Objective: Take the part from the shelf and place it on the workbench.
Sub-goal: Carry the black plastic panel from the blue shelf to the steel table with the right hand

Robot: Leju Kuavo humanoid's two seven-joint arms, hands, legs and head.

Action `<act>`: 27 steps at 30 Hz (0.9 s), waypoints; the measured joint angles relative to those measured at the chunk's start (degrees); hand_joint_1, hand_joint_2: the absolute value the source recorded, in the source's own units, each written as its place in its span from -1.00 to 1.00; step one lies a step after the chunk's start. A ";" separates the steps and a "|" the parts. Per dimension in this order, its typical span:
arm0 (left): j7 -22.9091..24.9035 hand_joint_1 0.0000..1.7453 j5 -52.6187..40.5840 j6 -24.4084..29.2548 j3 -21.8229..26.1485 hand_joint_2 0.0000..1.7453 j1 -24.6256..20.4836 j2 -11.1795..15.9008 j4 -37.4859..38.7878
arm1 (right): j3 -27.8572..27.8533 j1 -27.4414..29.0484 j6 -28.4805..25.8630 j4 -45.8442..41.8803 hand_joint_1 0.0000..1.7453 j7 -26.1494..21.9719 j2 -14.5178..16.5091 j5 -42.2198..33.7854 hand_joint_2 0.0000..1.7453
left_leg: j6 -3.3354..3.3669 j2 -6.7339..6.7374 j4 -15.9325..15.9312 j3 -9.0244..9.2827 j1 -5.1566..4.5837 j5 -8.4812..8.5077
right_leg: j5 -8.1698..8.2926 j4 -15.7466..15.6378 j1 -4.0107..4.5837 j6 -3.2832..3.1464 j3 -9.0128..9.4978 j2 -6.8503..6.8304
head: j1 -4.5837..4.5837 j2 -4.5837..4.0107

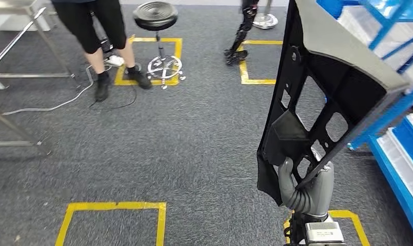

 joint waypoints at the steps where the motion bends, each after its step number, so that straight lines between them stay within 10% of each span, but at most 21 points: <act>1: -0.21 -1.00 0.19 -0.05 0.05 1.00 -0.02 0.01 0.00 | 0.04 -0.01 0.15 0.13 1.00 0.00 0.01 0.04 1.00 | 0.06 -0.96 0.01 -0.10 -0.01 0.07 | -0.55 2.48 -0.02 0.14 -1.43 0.30 | 0.01 0.00; 3: -0.37 -1.00 0.42 -0.13 0.21 1.00 0.06 0.03 0.00 | 0.18 -0.16 0.36 0.36 1.00 0.00 0.05 0.18 1.00 | 0.00 -2.91 0.03 -0.16 0.00 0.24 | 1.16 0.60 -0.18 1.07 -1.03 0.71 | 0.01 0.00; 5: -0.27 -1.00 0.48 -0.26 0.37 1.00 0.11 0.05 0.00 | 0.39 -0.59 0.48 0.56 1.00 0.00 0.20 0.45 1.00 | -0.36 -4.67 0.10 -0.23 -0.01 0.46 | 4.65 -7.65 -0.61 2.03 2.60 2.78 | 0.04 0.00; 8: -0.09 -1.00 0.75 -0.48 0.76 1.00 0.20 0.15 -0.01 | 0.89 -1.28 0.63 0.97 1.00 0.04 0.67 0.99 1.00 | -1.30 -6.53 0.06 -0.66 -0.22 0.87 | 6.81 -13.65 -0.68 1.29 5.35 4.64 | -0.01 0.00; 10: -0.08 -1.00 0.91 -0.55 1.11 1.00 0.54 0.20 0.01 | 1.28 -1.56 0.65 1.24 1.00 0.06 0.95 1.18 1.00 | -1.99 -7.06 -0.11 -0.99 -0.07 1.17 | 7.23 -13.80 -0.54 0.29 5.62 3.35 | -0.04 0.00; 14: -0.11 -1.00 0.94 -0.56 1.36 1.00 0.54 0.21 0.02 | 1.85 -1.86 0.65 1.50 1.00 0.07 1.42 1.23 1.00 | -2.81 -0.35 8.21 -4.84 -0.17 -4.03 | 7.52 -14.14 -0.54 -1.01 5.78 0.29 | -0.52 0.00; 17: -0.18 -1.00 0.88 -0.56 1.37 1.00 0.41 0.11 0.02 | 1.88 -1.85 0.57 1.72 1.00 0.09 1.48 1.27 1.00 | -3.18 1.05 16.16 -8.44 0.14 -6.91 | 7.36 -14.12 -0.19 -1.28 5.78 -2.43 | -0.60 0.00; 23: -0.24 -1.00 0.40 -0.52 1.43 1.00 0.19 0.08 0.01 | 1.88 -1.85 0.23 1.75 1.00 0.01 1.52 1.44 1.00 | -2.31 6.50 1.19 0.16 -0.46 -1.38 | 6.44 -13.94 0.70 -0.37 6.64 -6.49 | -0.51 0.00; 25: -0.20 -1.00 0.36 -0.49 1.43 1.00 0.17 0.08 0.02 | 1.90 -1.87 0.20 1.74 1.00 -0.04 1.54 1.48 1.00 | -1.53 4.86 1.01 -0.10 -0.59 -1.18 | 6.25 -14.00 0.80 0.09 6.75 -7.56 | -0.44 0.00; 27: -0.15 -1.00 0.30 -0.45 1.43 1.00 0.18 0.09 0.01 | 1.90 -1.85 0.18 1.73 1.00 -0.09 1.56 1.49 1.00 | -0.81 3.26 0.74 -0.15 -0.34 -0.85 | 5.13 -12.36 0.56 0.45 6.03 -5.56 | -0.37 0.00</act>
